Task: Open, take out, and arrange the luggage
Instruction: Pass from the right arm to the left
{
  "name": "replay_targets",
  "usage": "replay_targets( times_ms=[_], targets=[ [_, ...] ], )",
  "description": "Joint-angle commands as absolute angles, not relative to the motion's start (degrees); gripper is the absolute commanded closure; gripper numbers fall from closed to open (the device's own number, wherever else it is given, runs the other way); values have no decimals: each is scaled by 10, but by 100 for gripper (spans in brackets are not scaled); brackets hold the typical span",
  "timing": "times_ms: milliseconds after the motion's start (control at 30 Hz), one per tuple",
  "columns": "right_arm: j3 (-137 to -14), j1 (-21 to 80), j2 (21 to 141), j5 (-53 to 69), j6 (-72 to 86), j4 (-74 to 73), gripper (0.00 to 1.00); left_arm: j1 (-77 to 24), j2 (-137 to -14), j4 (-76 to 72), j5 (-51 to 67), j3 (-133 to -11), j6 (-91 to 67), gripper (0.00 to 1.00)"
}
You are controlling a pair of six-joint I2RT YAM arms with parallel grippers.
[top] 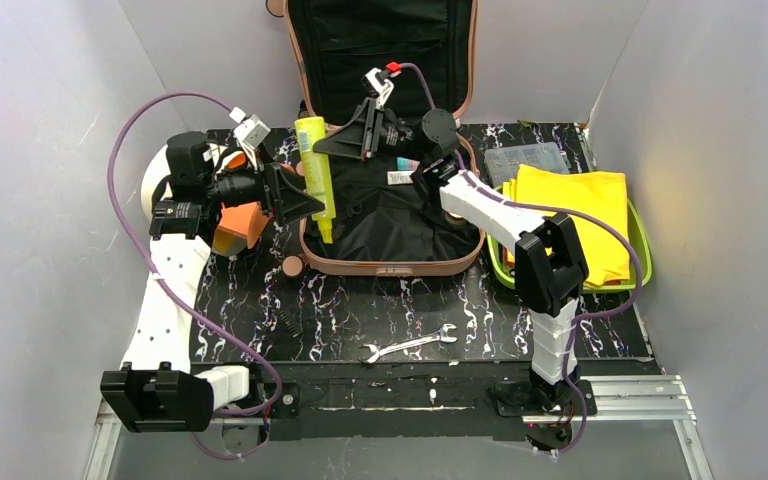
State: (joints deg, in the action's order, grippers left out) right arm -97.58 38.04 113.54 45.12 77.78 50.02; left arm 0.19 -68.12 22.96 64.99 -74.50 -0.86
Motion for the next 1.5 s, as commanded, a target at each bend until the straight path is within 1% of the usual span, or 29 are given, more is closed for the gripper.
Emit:
replay_targets(
  times_ms=[0, 67, 100, 200, 233, 400, 500, 633, 800, 833, 867, 933, 1033, 1100, 1167, 1233, 1300, 1367, 1467],
  targets=[
    [-994, 402, 1101, 442, 751, 522, 73, -15, -683, 178, 657, -723, -64, 2],
    [-1000, 406, 1108, 442, 746, 518, 72, -16, -680, 164, 658, -711, -78, 6],
    [-1002, 408, 1111, 442, 743, 516, 72, -16, -679, 160, 660, -706, -83, 10],
    [-1005, 412, 1123, 444, 740, 514, 72, -16, -677, 139, 667, -691, -105, 27],
    [-1005, 413, 1126, 444, 737, 512, 72, -16, -676, 128, 670, -684, -120, 29],
    [-1001, 413, 1138, 453, 718, 501, 72, -16, -669, 43, 683, -650, -189, 32],
    [-999, 413, 1144, 454, 708, 497, 71, -16, -669, -16, 694, -636, -240, 40],
    [-1013, 412, 1153, 457, 683, 480, 71, -15, -671, -27, 700, -634, -255, 52],
    [-1020, 407, 1159, 457, 652, 449, 69, -15, -663, -29, 691, -627, -258, 78],
    [-1023, 406, 1159, 457, 642, 437, 67, -15, -663, -29, 689, -627, -259, 83],
    [-1027, 407, 1160, 458, 629, 423, 64, -15, -662, -29, 686, -627, -259, 86],
    [-1033, 406, 1160, 460, 609, 402, 55, -15, -662, -29, 679, -627, -260, 92],
    [-1048, 406, 1157, 467, 558, 349, 35, -13, -661, -29, 665, -630, -266, 93],
    [-1065, 405, 1151, 473, 495, 275, 22, -8, -661, -29, 653, -634, -272, 94],
    [-1080, 401, 1143, 481, 429, 201, 13, -2, -660, -22, 643, -643, -274, 95],
    [-1089, 394, 1136, 486, 371, 132, 9, 8, -658, -11, 627, -652, -273, 99],
    [-1084, 390, 1124, 490, 319, 82, 7, 23, -656, -3, 612, -659, -272, 100],
    [-1069, 389, 1113, 495, 291, 57, 6, 29, -654, 14, 600, -662, -276, 100],
    [-1035, 389, 1097, 532, 283, 72, 6, 43, -654, 29, 582, -668, -285, 100]
  ],
)
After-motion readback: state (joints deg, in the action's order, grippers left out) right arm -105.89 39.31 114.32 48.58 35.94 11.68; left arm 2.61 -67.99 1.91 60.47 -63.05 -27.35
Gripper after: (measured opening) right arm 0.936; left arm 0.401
